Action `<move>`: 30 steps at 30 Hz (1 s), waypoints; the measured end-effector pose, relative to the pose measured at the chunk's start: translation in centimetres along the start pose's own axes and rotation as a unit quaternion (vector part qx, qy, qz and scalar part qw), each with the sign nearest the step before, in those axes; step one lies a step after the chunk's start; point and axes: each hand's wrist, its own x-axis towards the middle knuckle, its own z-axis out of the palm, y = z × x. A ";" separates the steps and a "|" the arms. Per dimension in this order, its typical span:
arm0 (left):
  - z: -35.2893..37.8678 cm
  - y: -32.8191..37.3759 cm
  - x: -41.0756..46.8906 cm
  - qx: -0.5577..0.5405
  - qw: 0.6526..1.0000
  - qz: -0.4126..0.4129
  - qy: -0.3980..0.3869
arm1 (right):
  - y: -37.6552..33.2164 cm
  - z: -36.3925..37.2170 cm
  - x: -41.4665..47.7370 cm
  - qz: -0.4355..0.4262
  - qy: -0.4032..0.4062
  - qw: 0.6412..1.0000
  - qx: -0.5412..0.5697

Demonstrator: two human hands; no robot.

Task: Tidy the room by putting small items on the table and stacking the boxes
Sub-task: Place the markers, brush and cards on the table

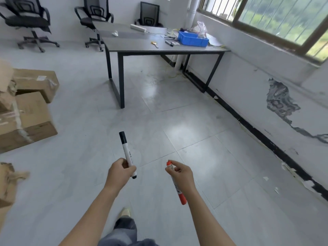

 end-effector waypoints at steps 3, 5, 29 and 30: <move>-1.2 3.9 4.5 0.003 0.999 0.036 -0.017 | -2.8 1.2 4.6 0.007 0.029 1.000 0.001; -2.0 4.7 6.8 0.010 0.999 0.037 -0.023 | -3.9 2.9 7.0 0.020 0.044 0.999 0.017; -8.1 8.8 26.7 -0.014 0.992 -0.036 0.124 | -14.0 15.3 31.4 -0.056 -0.120 0.991 -0.028; -7.9 9.7 28.5 -0.016 0.991 -0.036 0.127 | -14.8 15.4 33.5 -0.054 -0.128 0.990 -0.026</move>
